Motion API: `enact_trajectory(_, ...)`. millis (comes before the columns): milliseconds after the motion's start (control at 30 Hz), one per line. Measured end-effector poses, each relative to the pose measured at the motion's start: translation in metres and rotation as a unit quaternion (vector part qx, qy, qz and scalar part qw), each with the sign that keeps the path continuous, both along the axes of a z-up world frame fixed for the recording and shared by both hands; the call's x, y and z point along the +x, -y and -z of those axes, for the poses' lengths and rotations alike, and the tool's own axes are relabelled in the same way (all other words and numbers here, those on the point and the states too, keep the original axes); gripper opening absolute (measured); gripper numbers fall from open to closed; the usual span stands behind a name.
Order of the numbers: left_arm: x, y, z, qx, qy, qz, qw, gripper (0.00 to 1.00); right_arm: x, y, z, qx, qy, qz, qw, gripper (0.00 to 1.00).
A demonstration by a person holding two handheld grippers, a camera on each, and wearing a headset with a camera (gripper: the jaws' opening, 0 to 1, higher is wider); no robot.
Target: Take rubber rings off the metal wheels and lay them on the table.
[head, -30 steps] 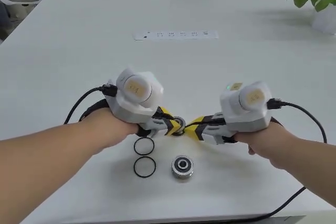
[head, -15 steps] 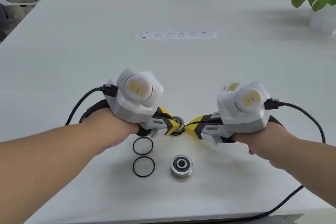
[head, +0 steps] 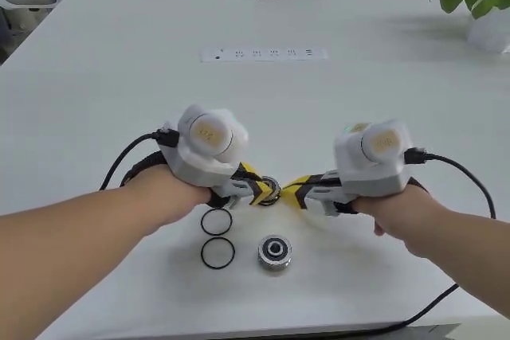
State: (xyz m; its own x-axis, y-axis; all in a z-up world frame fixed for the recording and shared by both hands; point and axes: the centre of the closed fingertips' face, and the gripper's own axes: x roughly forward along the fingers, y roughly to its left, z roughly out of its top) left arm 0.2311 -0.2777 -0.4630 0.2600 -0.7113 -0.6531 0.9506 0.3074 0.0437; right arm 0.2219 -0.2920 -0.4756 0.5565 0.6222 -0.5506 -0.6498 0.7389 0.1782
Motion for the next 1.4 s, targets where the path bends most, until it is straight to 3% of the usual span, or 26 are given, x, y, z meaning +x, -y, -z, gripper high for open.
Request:
enact_trajectory(133, 0.000, 0.000, 0.000, 0.000, 0.000, 0.000, 1.0000, 0.07, -0.001, -0.001, -0.002, 0.015, -0.003, 0.012, 0.9998, 0.00)
enact_trajectory(333, 0.000, 0.000, 0.000, 0.000, 0.001, -0.002, 1.0000, 0.07, 0.003, 0.000, -0.007, 0.061, -0.024, 0.045, 0.9969, 0.00)
enact_trajectory(700, -0.001, 0.000, 0.000, 0.004, 0.001, -0.003, 1.0000, 0.06, 0.005, 0.001, -0.007, 0.093, -0.043, 0.075, 0.9919, 0.00)
enact_trajectory(1400, -0.002, 0.000, 0.001, 0.012, 0.008, -0.005, 0.9999, 0.06, 0.003, -0.003, -0.012, 0.099, -0.037, 0.070, 0.9919, 0.00)
